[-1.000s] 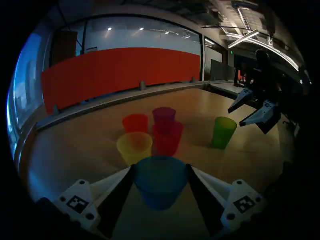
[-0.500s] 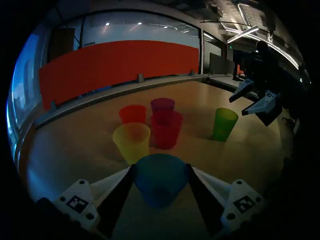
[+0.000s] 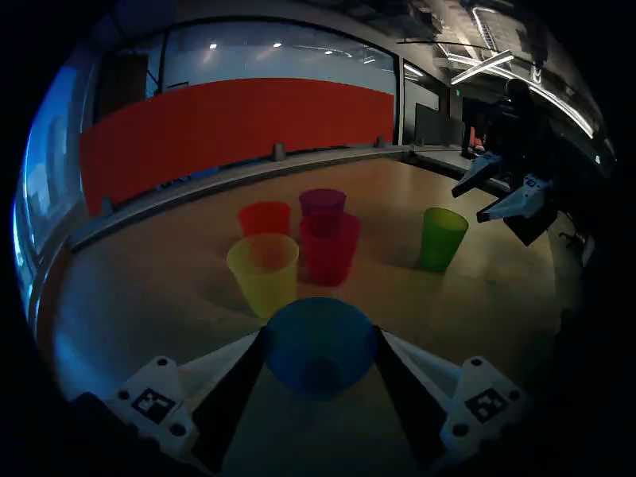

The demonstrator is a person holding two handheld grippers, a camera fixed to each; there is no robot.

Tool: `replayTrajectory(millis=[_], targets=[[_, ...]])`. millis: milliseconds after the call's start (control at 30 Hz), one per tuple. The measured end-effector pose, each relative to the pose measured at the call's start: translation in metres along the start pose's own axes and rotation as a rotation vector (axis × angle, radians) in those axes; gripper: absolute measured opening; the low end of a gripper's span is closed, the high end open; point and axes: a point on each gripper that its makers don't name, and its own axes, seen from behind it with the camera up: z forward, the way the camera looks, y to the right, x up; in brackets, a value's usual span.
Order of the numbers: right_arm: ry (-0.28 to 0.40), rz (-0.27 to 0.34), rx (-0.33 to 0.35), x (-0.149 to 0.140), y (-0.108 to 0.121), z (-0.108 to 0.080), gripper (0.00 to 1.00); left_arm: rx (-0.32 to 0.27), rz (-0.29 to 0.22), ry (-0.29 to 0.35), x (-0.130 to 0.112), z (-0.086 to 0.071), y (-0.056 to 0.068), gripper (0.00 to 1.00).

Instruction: Pour water

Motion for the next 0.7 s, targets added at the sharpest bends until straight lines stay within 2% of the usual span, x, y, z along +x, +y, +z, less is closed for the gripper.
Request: replayTrajectory(millis=[100,167,367,700], targets=[[-0.001,-0.002,0.000,0.000,-0.001,0.001,1.00,0.010,0.012,-0.012,-0.004,0.001,-0.002,0.93],[0.000,-0.001,0.001,0.000,-0.001,0.001,1.00,0.019,0.020,-0.019,-0.005,0.001,-0.004,0.99],[-0.003,0.005,-0.002,-0.003,0.000,0.000,1.00,0.006,0.020,-0.039,-0.012,-0.003,0.000,0.99],[0.008,0.029,-0.012,-0.008,0.002,-0.004,1.00,0.023,0.017,-0.077,-0.026,-0.025,-0.010,0.99]])
